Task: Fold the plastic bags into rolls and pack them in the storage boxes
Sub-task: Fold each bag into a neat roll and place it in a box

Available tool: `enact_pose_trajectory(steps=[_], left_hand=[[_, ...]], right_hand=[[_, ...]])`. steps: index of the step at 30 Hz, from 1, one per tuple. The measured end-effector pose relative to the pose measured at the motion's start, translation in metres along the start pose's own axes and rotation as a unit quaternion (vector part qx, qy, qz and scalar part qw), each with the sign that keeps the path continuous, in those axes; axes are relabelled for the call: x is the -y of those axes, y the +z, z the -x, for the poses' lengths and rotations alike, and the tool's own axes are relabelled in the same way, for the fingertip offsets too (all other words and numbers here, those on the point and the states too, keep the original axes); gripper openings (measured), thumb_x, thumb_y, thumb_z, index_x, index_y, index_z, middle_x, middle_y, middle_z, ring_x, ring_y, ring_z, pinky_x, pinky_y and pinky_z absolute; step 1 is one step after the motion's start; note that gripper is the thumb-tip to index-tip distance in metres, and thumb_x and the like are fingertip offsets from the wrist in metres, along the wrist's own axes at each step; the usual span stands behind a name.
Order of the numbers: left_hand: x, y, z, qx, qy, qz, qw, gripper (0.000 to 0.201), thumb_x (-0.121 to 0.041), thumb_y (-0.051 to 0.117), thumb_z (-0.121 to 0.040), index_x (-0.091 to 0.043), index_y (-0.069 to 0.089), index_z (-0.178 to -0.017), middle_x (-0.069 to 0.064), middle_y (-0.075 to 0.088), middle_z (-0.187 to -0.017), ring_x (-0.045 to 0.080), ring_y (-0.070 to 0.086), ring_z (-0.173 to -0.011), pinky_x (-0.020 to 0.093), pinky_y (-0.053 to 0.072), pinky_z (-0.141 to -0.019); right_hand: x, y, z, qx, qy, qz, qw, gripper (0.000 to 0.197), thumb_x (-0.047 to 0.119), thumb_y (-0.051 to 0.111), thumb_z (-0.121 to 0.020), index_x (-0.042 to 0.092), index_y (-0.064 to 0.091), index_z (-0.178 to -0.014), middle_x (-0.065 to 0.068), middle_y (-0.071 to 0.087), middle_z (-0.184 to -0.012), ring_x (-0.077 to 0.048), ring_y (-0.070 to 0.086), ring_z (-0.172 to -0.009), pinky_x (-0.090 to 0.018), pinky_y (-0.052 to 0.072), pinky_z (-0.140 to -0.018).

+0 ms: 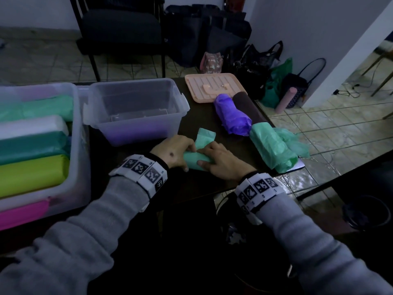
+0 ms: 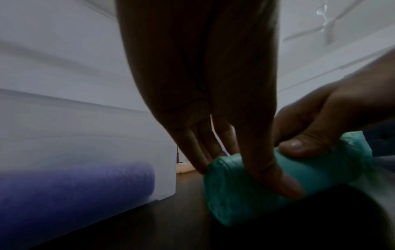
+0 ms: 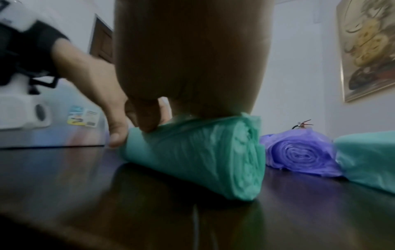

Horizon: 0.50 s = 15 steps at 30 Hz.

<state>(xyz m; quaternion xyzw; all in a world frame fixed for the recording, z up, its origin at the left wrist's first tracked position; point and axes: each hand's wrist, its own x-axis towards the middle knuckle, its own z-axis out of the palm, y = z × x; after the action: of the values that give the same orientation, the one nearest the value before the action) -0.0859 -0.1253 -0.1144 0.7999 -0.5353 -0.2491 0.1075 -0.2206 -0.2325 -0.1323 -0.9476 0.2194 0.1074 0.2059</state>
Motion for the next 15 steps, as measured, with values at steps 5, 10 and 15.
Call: enact_pose_trajectory(steps=[5,10,15], left_hand=[[0.0,-0.012,-0.005,0.057,-0.001,0.016,0.998,0.059,-0.013,0.082,-0.068,-0.014,0.06,-0.123,0.001,0.061,-0.122,0.013,0.055,-0.111,0.02,0.041,-0.092],[0.006,-0.015,-0.009,0.11,-0.022,0.029,0.993,0.054,-0.019,0.08,-0.071,-0.014,0.061,-0.122,0.0,0.063,-0.118,0.01,0.056,-0.104,0.02,0.042,-0.089],[0.013,-0.017,-0.004,0.151,-0.034,0.054,0.986,0.044,-0.022,0.072,-0.08,-0.017,0.062,-0.122,0.0,0.064,-0.12,0.014,0.057,-0.109,0.024,0.043,-0.096]], right_hand=[[0.002,-0.005,-0.001,0.019,0.001,-0.054,0.998,0.052,0.037,0.051,-0.095,0.017,0.037,-0.14,-0.009,0.049,-0.13,-0.023,0.045,-0.123,-0.025,0.032,-0.101],[0.006,0.011,0.013,-0.128,-0.037,-0.014,0.991,0.037,0.036,0.058,-0.09,0.015,0.053,-0.12,-0.007,0.054,-0.118,-0.024,0.05,-0.109,-0.035,0.04,-0.09],[0.013,0.033,0.023,-0.194,-0.1,0.006,0.976,0.043,0.028,0.073,-0.078,0.008,0.062,-0.114,-0.013,0.061,-0.106,-0.032,0.055,-0.095,-0.04,0.045,-0.082]])
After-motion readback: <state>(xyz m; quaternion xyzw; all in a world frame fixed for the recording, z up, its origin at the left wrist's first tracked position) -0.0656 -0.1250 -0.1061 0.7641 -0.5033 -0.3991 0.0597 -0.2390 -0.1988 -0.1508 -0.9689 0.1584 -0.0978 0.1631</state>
